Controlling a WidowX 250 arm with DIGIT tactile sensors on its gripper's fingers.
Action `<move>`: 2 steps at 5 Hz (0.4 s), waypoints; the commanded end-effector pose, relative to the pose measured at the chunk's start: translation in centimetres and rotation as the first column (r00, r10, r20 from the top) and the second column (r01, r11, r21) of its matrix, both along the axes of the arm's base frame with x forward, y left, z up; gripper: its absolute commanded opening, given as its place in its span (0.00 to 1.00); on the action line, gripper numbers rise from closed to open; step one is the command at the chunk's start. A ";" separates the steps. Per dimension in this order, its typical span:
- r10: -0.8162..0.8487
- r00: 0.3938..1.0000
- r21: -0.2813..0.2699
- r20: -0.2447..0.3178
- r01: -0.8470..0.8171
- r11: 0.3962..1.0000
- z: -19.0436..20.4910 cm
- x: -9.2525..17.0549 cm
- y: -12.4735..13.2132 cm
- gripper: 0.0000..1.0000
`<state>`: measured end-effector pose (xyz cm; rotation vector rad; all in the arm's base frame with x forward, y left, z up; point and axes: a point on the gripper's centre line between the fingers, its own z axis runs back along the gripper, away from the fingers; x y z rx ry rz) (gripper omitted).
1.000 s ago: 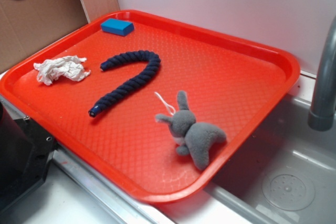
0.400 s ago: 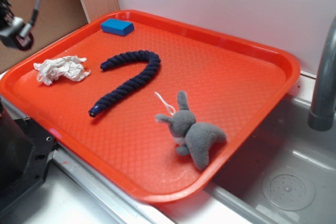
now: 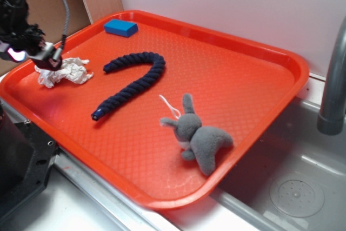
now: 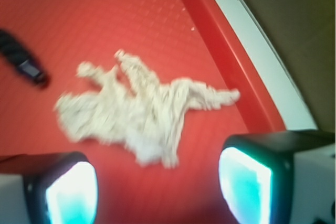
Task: Grab the white paper.
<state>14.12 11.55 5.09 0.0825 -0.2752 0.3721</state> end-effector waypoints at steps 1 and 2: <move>-0.101 0.995 -0.015 0.018 0.102 0.995 -3.5 3.4 0.9 1.00; -0.109 0.994 -0.031 0.018 0.109 0.994 -4.5 3.9 0.8 0.00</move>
